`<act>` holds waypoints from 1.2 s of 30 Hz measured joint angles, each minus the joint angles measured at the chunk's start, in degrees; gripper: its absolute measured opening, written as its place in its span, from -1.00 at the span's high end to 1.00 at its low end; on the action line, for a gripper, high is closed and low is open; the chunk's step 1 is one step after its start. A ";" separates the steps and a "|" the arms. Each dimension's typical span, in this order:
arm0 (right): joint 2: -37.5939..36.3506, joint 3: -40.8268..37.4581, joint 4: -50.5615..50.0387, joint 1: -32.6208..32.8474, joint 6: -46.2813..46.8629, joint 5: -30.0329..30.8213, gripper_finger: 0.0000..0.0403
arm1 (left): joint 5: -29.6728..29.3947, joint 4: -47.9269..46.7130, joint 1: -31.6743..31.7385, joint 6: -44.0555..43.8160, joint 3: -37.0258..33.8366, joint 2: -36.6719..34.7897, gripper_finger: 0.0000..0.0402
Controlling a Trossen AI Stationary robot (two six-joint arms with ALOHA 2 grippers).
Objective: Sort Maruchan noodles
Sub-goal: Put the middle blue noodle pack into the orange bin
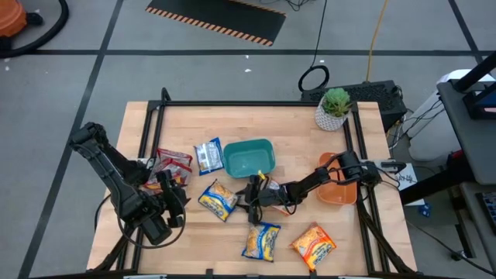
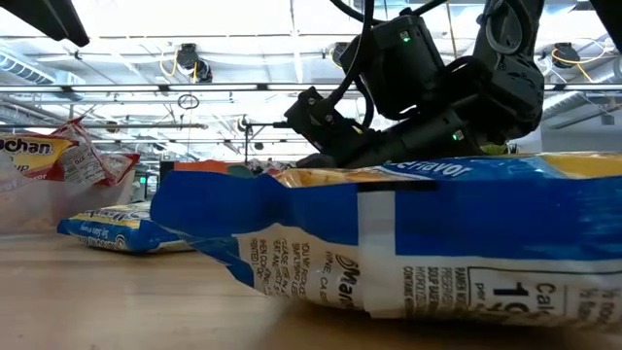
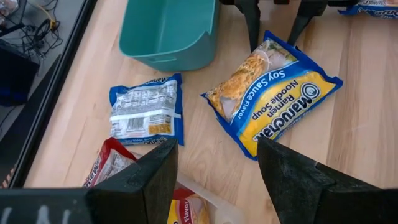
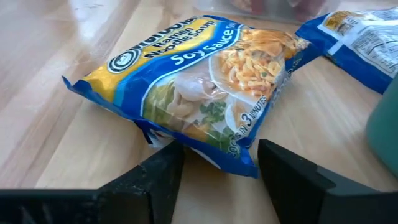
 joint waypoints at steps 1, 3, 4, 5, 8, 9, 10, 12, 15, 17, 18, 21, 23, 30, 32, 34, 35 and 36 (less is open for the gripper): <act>0.00 0.00 0.01 0.00 -0.03 -0.15 0.01 | 0.00 0.01 0.00 -0.01 0.00 0.00 -0.11; 0.00 0.00 0.09 0.00 0.04 -0.31 0.07 | 0.00 0.03 0.00 -0.01 0.00 0.00 -0.11; 0.00 0.00 0.09 0.00 0.41 -0.41 0.11 | 0.00 0.03 0.00 -0.01 0.00 0.00 -0.11; 0.00 0.00 0.09 0.02 0.87 -0.49 0.16 | 0.00 0.03 0.00 -0.01 0.00 0.00 -0.11; 0.00 0.00 0.38 -0.18 2.10 -1.86 0.36 | 0.00 0.03 0.00 0.06 0.00 0.00 -0.11; 0.00 0.00 0.64 -0.39 2.18 -2.94 0.44 | 0.00 0.04 0.00 0.17 0.00 0.00 -0.11; 0.00 0.00 0.99 -0.59 2.25 -4.08 0.53 | 0.00 0.03 0.00 0.19 0.00 0.00 -0.11; 0.00 -0.04 1.39 -0.76 2.28 -5.17 0.72 | 0.02 0.03 0.00 0.19 0.00 0.00 -0.11; 0.00 -0.02 1.70 -0.74 2.45 -5.19 0.95 | 0.02 0.03 0.00 0.19 0.00 0.00 -0.11; 0.00 -0.02 2.41 -0.72 2.46 -5.23 0.96 | 0.02 0.03 0.00 0.21 0.00 0.00 -0.11; 0.02 -0.04 2.68 -0.72 2.58 -5.26 0.95 | 0.02 0.03 0.00 0.21 0.00 0.00 -0.11; -0.93 -0.04 1.86 -0.72 2.84 -5.26 0.97 | 0.03 0.03 0.00 0.23 0.00 0.00 -0.11; -2.37 -0.11 0.44 -0.70 2.22 -5.26 0.99 | 0.02 0.03 0.00 0.23 0.00 0.00 -0.11; -11.19 -0.02 -5.46 0.27 -0.54 -1.04 1.00 | -1.82 4.20 0.00 2.87 0.00 0.00 -0.11; -13.62 -0.04 -6.99 0.55 -0.93 -0.05 1.00 | -1.86 7.39 0.00 6.37 0.00 0.28 -0.11; -16.10 -0.04 -8.91 0.92 -0.44 1.38 1.00 | -1.86 10.86 -0.02 11.18 0.00 0.85 -0.11; -17.09 -0.04 -9.65 1.06 -0.10 2.06 1.00 | -1.85 12.57 -0.05 13.79 0.00 1.19 -0.11; -17.94 -0.02 -10.37 1.28 0.17 2.90 1.00 | -1.87 14.29 -0.12 16.27 0.00 1.59 -0.11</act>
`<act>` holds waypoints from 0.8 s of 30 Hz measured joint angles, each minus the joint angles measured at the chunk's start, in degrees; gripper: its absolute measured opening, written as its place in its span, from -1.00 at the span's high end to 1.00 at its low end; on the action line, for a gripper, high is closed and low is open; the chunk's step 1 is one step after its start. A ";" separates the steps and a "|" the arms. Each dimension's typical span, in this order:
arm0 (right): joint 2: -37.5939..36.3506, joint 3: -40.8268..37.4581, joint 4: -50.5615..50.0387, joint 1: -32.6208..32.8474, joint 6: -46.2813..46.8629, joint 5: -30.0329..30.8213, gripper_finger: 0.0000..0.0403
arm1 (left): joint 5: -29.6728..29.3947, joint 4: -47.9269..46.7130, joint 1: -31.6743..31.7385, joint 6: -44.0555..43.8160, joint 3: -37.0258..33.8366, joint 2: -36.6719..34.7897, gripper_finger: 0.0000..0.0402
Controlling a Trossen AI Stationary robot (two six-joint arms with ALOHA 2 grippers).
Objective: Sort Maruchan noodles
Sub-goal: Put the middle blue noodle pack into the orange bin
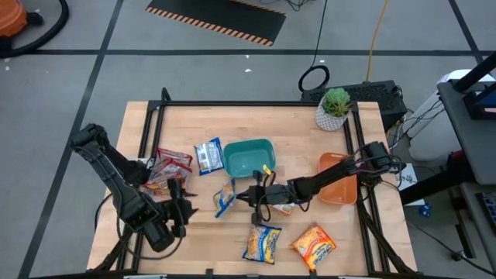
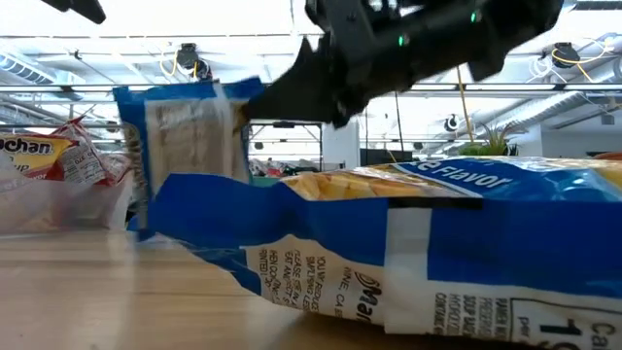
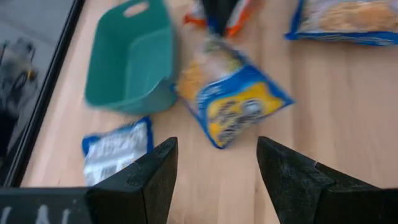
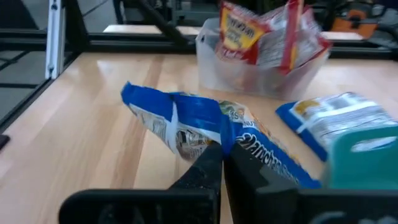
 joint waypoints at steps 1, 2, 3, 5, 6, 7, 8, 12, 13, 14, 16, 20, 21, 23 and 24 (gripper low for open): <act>-0.77 0.00 -0.83 0.19 0.27 0.84 1.00 | 0.08 1.68 -0.11 2.39 0.00 0.57 -0.11; -1.31 0.00 -1.53 0.44 0.58 1.78 1.00 | 0.41 3.50 -0.24 4.34 -0.06 1.27 -0.11; -1.64 0.00 -1.74 0.71 0.86 3.06 1.00 | 1.01 6.15 -0.34 6.00 -0.48 2.02 -0.11; -1.95 0.00 -1.89 1.10 1.52 4.79 1.00 | 2.66 12.03 -0.36 8.69 -1.86 3.63 -0.11; -2.01 0.00 -1.93 1.19 1.79 5.67 1.00 | 3.21 14.93 -0.36 9.61 -2.64 4.56 -0.11; -2.04 0.00 -1.95 1.19 1.92 5.93 1.00 | 3.32 17.01 -0.36 10.34 -3.20 5.40 -0.11; -2.06 0.00 -1.93 1.17 2.27 5.98 1.00 | 3.30 18.34 -0.29 11.18 -3.56 6.26 -0.11; -2.08 0.02 -2.49 1.13 3.87 6.10 1.00 | 1.96 17.81 0.89 13.40 -3.67 8.49 -0.11; -2.08 0.02 -2.54 1.13 4.03 6.14 1.00 | 1.36 17.37 1.27 12.93 -3.69 8.59 -0.11; -2.08 0.02 -2.56 1.15 4.14 6.14 1.00 | 0.75 17.23 1.81 12.11 -3.69 8.59 -0.11; -2.08 0.02 -2.49 1.08 4.42 6.39 1.00 | -0.32 17.22 2.92 10.13 -3.69 8.58 -0.11; -2.08 0.04 -1.39 1.02 4.50 8.97 1.00 | -0.37 17.26 5.74 2.21 -3.69 8.82 -0.11; -2.10 0.04 -1.15 1.02 4.74 9.14 1.00 | -0.03 17.28 6.43 0.68 -3.69 9.13 -0.11; -2.10 0.07 -0.63 1.02 4.92 9.13 1.00 | 0.90 17.03 7.27 0.09 -3.69 10.18 -0.11; -2.10 0.07 -0.50 1.02 4.91 9.05 1.00 | 0.95 16.83 7.48 0.27 -3.69 10.84 -0.11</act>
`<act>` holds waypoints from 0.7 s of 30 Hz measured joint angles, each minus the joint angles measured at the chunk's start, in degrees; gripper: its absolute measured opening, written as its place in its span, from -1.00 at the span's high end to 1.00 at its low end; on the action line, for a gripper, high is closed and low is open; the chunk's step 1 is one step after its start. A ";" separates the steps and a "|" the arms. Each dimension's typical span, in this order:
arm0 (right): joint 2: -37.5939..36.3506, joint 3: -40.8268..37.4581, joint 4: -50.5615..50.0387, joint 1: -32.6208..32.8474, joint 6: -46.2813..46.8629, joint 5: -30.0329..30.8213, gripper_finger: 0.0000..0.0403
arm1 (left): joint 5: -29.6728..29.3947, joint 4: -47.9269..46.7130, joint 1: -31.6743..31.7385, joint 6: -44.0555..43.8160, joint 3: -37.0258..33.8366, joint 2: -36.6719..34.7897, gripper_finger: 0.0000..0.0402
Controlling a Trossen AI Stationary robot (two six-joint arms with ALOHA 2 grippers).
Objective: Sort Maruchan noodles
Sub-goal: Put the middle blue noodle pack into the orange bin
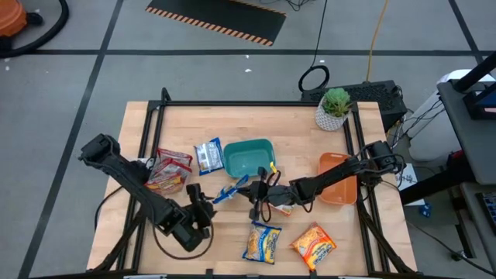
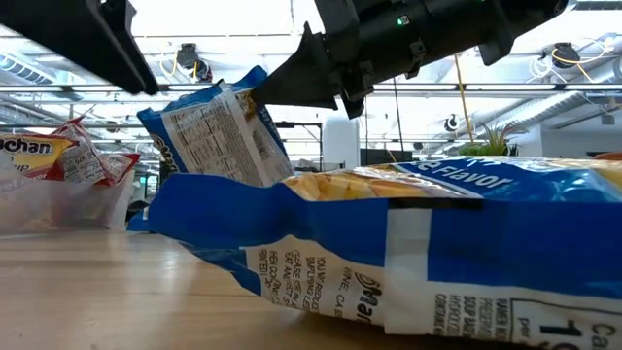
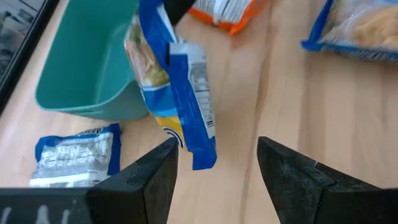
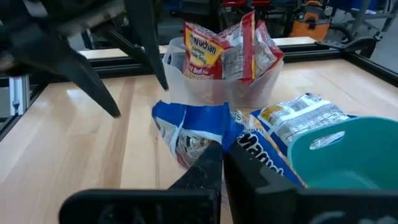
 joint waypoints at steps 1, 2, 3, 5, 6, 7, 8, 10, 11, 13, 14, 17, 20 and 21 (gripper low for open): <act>0.00 0.02 0.02 0.00 0.01 -0.01 1.00 | 0.16 -0.04 0.09 0.52 0.00 0.51 -0.11; 0.00 0.02 0.02 0.01 0.01 -0.02 1.00 | 0.23 0.00 0.13 1.44 0.00 1.12 -0.11; 0.00 0.02 0.02 0.00 0.01 -0.03 1.00 | 0.23 0.02 0.13 2.64 0.00 1.76 -0.11; 0.00 0.02 0.02 0.00 0.01 -0.02 1.00 | 0.20 -0.01 0.13 4.59 0.00 3.04 -0.11; 0.00 0.02 0.02 0.00 0.01 -0.03 1.00 | -0.04 0.01 0.25 5.27 0.00 3.51 -0.11; 0.00 0.02 0.02 0.00 0.01 -0.03 1.00 | -0.22 0.03 0.43 5.50 0.00 3.89 -0.11; 0.00 0.02 0.02 0.00 -0.01 -0.03 1.00 | -0.32 0.03 0.70 5.72 0.00 4.19 -0.11; 0.00 0.02 0.02 -0.03 -0.01 -0.03 1.00 | -0.49 0.01 1.58 5.41 0.00 4.31 -0.11; 0.00 0.02 0.02 -0.05 -0.01 -0.03 1.00 | -0.60 0.05 2.17 4.89 0.00 4.29 -0.11; 0.00 0.02 0.02 -0.09 -0.01 -0.03 1.00 | -1.08 0.12 3.48 3.34 0.00 4.29 -0.11; 0.00 0.02 0.02 -0.09 -0.01 -0.03 1.00 | -1.60 0.10 4.15 2.53 0.00 4.29 -0.11; 0.00 0.02 0.02 -0.09 0.01 -0.07 1.00 | -2.25 0.24 5.97 0.87 0.00 4.29 -0.11; 0.00 0.02 0.04 -0.09 0.01 -0.07 1.00 | -1.64 0.76 7.57 -0.40 0.00 4.29 -0.11; 0.00 0.02 0.04 -0.09 0.01 -0.08 1.00 | -0.98 1.08 7.94 -0.30 0.00 4.29 -0.11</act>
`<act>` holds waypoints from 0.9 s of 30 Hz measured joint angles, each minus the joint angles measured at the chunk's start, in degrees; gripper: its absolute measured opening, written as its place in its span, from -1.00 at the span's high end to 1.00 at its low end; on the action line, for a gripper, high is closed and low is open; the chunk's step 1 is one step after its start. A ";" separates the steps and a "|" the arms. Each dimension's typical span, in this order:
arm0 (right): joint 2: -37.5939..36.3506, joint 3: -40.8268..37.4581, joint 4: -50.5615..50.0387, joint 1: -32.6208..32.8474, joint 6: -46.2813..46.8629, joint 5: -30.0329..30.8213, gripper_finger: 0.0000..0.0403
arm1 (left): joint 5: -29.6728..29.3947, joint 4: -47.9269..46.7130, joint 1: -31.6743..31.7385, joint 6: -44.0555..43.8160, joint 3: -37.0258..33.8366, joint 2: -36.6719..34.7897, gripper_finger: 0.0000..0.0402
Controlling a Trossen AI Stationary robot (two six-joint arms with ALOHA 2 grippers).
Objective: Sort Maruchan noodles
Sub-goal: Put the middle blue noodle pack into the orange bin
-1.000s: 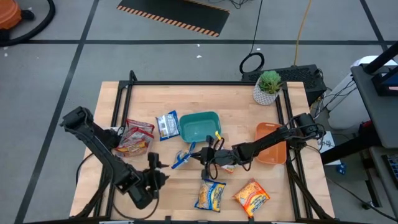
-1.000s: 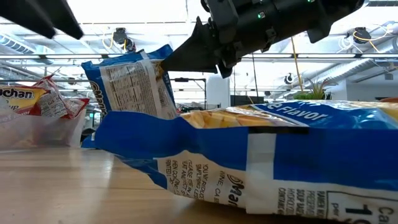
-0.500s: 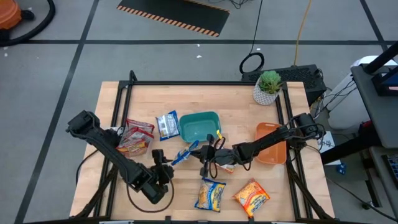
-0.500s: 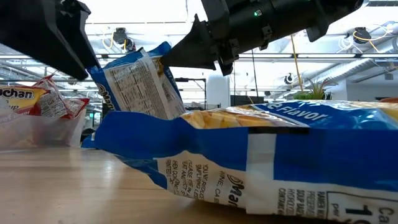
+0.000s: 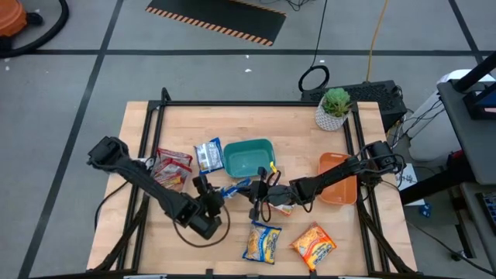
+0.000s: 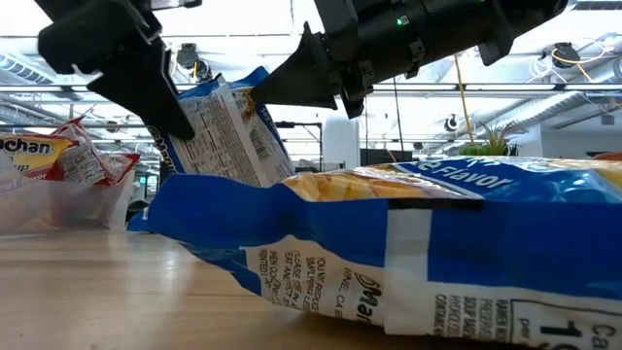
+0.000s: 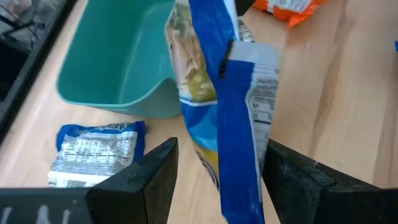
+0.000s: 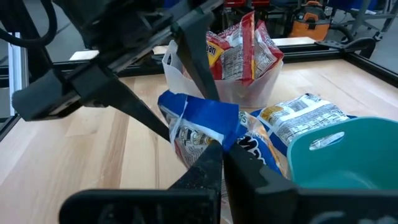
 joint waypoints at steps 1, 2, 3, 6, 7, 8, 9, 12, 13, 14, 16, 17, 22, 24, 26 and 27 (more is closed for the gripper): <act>0.00 0.00 0.00 0.01 -0.02 -0.02 1.00 | 0.54 0.22 0.29 0.28 0.00 0.00 -0.11; 0.00 0.00 0.00 0.02 0.00 -0.02 1.00 | 0.75 0.32 0.42 0.71 0.00 0.00 -0.11; 0.00 0.00 0.00 0.02 0.00 -0.02 1.00 | 0.74 0.35 0.43 1.00 0.00 0.00 -0.10; 0.00 0.00 0.06 0.02 -0.02 -0.02 1.00 | 0.79 0.38 0.28 2.68 0.00 0.00 -0.01; 0.00 0.00 0.16 0.02 -0.02 -0.03 1.00 | 0.81 0.38 0.18 3.40 0.00 0.00 0.05; 0.00 0.00 0.35 0.02 -0.01 -0.09 1.00 | 0.78 0.38 -0.03 4.15 0.00 0.00 0.11; 0.00 0.00 0.48 0.02 -0.01 -0.22 1.00 | 0.78 0.38 -0.11 4.92 0.00 0.00 0.18; 0.00 0.00 0.59 0.09 -0.02 -0.30 0.99 | 0.77 0.35 -0.41 6.87 0.00 0.00 0.37; 0.00 0.00 0.53 0.09 -0.04 -0.34 0.98 | 0.78 0.35 -0.50 7.28 0.00 0.00 0.41; 0.00 0.00 0.49 0.11 -0.26 -0.56 0.96 | 0.79 0.33 -0.56 7.66 0.00 0.00 0.45; 0.00 0.00 0.58 0.17 -1.42 -1.63 0.91 | 0.92 0.30 -0.78 7.88 0.00 -0.11 0.49; -0.01 0.00 0.61 0.35 -2.02 -1.71 0.88 | 0.96 0.31 -0.85 7.89 0.00 -0.13 0.50; -3.20 0.00 -3.46 1.63 -5.09 -1.72 0.65 | 1.00 0.66 -2.34 7.93 0.48 -1.44 0.52; -6.07 0.02 -7.81 2.17 -5.07 -1.72 0.54 | 0.89 1.13 -3.09 7.95 1.00 -2.66 0.52; -9.23 0.02 -11.67 2.93 -4.50 -1.70 0.44 | 0.39 1.07 -3.88 8.02 1.14 -4.18 0.52; -10.97 0.02 -13.98 3.48 -4.06 -1.68 0.39 | 0.11 1.10 -4.35 8.04 1.14 -5.06 0.52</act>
